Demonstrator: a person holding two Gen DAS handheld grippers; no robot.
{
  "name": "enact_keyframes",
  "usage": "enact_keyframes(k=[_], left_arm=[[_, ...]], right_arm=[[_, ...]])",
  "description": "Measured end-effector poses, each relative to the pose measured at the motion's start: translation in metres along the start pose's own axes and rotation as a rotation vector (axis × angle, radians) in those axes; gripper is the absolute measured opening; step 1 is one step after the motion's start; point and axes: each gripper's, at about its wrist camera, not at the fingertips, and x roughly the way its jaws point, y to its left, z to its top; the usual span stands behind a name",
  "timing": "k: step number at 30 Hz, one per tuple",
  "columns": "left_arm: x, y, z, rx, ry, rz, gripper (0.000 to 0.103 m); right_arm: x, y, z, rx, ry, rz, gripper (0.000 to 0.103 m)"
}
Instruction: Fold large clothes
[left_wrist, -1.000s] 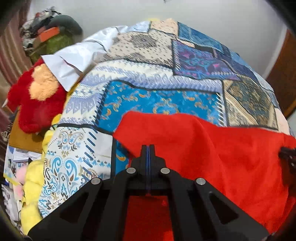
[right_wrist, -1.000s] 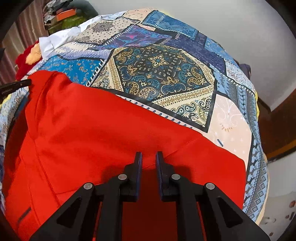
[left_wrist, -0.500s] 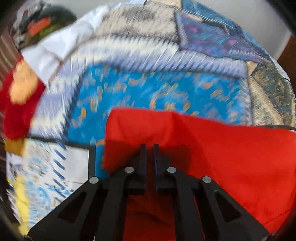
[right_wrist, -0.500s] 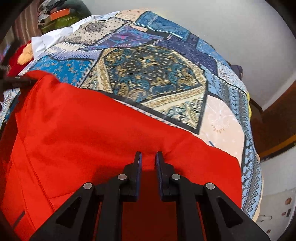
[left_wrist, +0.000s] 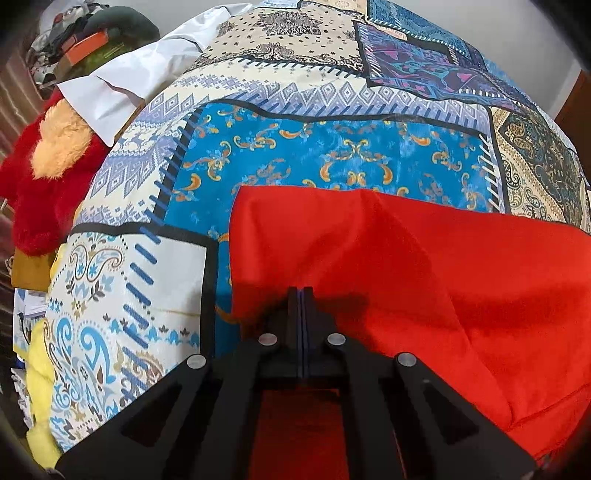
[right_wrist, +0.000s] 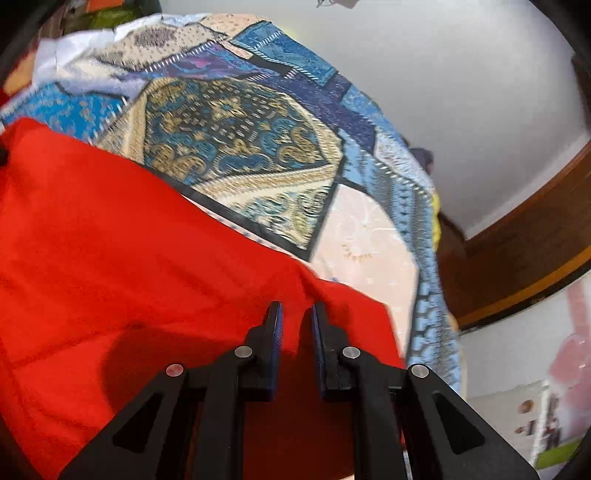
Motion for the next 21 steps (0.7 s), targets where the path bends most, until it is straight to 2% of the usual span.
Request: enact_keyframes(k=[2,6,8,11,14,18,21], left_arm=[[-0.001,0.0,-0.002,0.009,0.014,-0.002,0.004],[-0.007,0.001,-0.01,0.015,0.049,-0.022,0.004],[-0.016,0.001,-0.017,0.018,0.05,-0.02,0.004],[-0.039,0.002,-0.029,0.008,0.039,-0.039,0.005],[-0.067,0.005,-0.044,0.018,0.008,-0.056,0.015],[-0.101,0.004,-0.077,0.043,-0.031,-0.094,0.048],[-0.11,0.001,-0.103,0.066,-0.028,-0.106,0.053]], right_arm=[[0.001,-0.006,-0.003,0.007,0.0,0.006,0.01],[0.003,-0.019,-0.004,0.033,0.056,-0.002,0.01],[0.003,-0.03,-0.005,0.066,0.081,0.022,0.01],[-0.011,-0.056,-0.014,0.185,0.102,0.127,0.01],[-0.038,-0.084,-0.031,0.291,0.078,0.299,0.01],[-0.084,-0.094,-0.058,0.307,0.044,0.41,0.01],[-0.112,-0.074,-0.077,0.269,0.016,0.478,0.01]])
